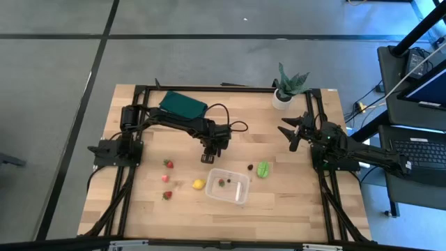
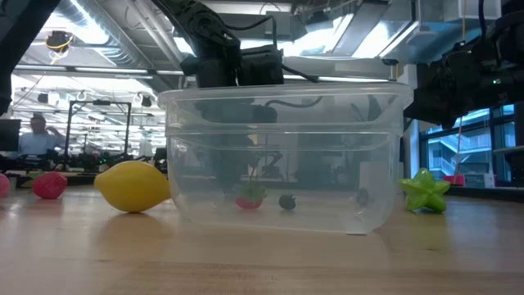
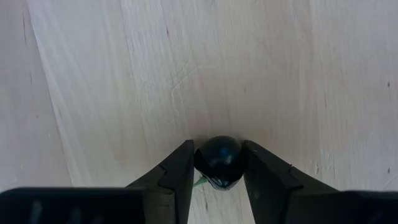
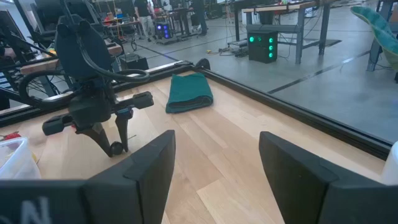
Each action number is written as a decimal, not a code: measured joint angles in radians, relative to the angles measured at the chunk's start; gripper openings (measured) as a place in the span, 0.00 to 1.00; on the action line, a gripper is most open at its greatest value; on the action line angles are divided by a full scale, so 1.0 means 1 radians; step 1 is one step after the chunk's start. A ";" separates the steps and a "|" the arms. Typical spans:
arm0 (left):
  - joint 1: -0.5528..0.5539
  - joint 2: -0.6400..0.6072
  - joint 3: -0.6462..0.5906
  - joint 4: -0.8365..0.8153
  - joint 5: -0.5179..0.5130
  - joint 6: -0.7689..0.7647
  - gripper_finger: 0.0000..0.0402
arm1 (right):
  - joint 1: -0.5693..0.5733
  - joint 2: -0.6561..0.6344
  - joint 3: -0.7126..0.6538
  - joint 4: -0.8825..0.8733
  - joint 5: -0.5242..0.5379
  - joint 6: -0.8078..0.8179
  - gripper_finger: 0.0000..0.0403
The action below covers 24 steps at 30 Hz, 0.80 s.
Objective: Pick and placing Produce into tupperware
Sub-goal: Put the cherry into the transparent bin
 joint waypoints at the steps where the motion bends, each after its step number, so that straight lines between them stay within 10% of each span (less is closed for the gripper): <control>1: 0.000 0.000 0.000 0.001 -0.001 -0.009 0.29 | 0.000 0.000 0.000 0.000 0.000 0.000 0.58; 24: -0.019 -0.008 0.277 -0.313 -0.086 -0.012 0.27 | 0.000 0.000 0.000 0.000 0.000 0.003 0.58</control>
